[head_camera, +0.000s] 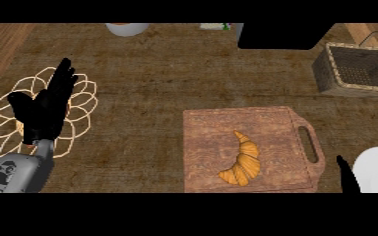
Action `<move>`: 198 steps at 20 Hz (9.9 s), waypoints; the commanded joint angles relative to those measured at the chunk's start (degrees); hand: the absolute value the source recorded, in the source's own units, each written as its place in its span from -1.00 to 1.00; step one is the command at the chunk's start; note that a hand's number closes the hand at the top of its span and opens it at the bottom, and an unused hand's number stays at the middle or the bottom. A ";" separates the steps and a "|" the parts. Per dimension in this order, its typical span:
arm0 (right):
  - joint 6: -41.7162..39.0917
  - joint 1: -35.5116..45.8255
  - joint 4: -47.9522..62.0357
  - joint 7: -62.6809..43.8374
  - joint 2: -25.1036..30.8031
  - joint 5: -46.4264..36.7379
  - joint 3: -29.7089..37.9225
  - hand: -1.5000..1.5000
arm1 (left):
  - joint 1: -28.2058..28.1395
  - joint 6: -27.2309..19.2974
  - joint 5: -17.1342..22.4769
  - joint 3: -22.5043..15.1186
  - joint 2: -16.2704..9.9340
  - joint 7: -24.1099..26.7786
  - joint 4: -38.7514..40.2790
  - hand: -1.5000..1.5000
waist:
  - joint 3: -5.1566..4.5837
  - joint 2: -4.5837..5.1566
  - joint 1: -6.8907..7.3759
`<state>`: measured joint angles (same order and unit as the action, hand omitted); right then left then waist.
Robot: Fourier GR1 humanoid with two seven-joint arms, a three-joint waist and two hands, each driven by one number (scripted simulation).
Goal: Pick the croissant from the cutting board and place it in the basket
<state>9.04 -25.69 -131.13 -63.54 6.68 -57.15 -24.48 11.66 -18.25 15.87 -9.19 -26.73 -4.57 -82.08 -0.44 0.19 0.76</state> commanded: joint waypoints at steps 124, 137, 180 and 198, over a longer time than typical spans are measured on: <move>-0.74 24.69 2.01 42.71 49.97 92.82 39.62 1.00 | -0.01 9.35 -12.23 10.85 10.76 -4.44 -1.65 0.00 | 0.33 0.04 0.41; -3.93 48.92 24.25 37.33 52.69 79.68 25.23 1.00 | 3.61 11.13 -12.85 13.33 10.59 -3.35 2.49 0.00 | 0.37 0.11 0.28; -8.28 78.94 89.44 86.59 44.08 23.08 16.07 1.00 | 0.13 12.18 -15.60 14.39 13.52 -2.63 -0.57 0.00 | 0.42 0.22 0.60; -4.83 85.26 108.95 94.49 38.92 11.20 16.94 1.00 | 0.25 12.76 -15.68 15.21 14.09 -5.40 -2.80 0.00 | 0.47 0.15 0.57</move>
<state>3.18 58.85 -24.88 29.75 46.09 -43.58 -7.53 12.40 -5.26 -0.12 5.62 -12.82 -8.40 -83.08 0.03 0.43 1.33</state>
